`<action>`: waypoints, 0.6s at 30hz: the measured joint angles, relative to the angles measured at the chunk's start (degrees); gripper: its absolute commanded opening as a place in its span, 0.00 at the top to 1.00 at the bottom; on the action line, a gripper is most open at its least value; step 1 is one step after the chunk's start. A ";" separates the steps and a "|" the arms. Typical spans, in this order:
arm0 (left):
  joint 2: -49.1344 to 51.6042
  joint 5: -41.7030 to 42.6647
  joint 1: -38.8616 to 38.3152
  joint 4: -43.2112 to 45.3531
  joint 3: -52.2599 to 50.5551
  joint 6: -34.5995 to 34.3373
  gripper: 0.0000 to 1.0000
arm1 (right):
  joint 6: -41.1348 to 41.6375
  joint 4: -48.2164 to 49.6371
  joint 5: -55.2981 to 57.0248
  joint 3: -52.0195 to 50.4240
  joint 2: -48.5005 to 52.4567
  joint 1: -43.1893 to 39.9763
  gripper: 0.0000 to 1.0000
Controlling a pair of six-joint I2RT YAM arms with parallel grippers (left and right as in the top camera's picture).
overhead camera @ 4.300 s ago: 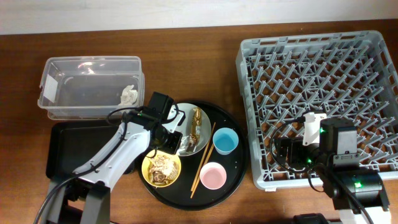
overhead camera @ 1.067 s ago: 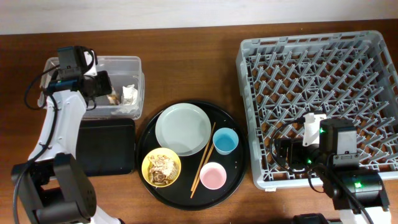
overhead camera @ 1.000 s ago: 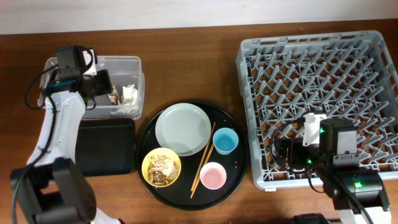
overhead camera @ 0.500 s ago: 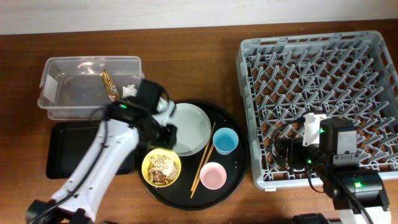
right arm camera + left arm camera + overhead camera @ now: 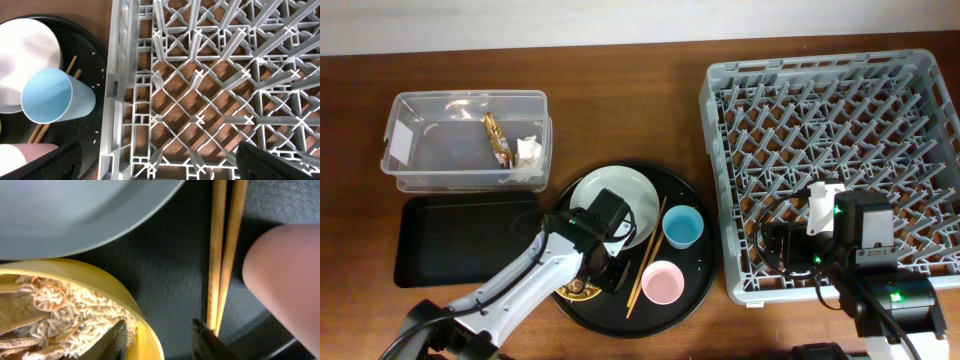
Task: Sort waste into correct bins and load items into the dishwasher rack
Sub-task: 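Grasp the yellow bowl rim with the left gripper and tip scraps onto black tray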
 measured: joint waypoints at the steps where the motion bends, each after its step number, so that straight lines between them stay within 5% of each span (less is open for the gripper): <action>1: 0.00 -0.13 0.00 0.42 -0.13 0.02 0.62 | -0.02 0.00 0.00 0.00 0.00 0.00 0.01; 7: 0.00 -0.72 -0.04 3.34 -1.92 -0.31 0.73 | -0.02 -0.02 0.00 0.00 0.00 0.00 0.01; 14: -0.09 -4.83 -0.09 4.26 -2.16 -1.77 0.98 | -0.04 0.00 0.00 0.00 0.00 0.00 0.01; 18: -0.81 -6.54 -0.11 4.39 -2.14 -2.29 0.99 | 0.00 -0.22 0.00 0.00 0.00 0.00 0.01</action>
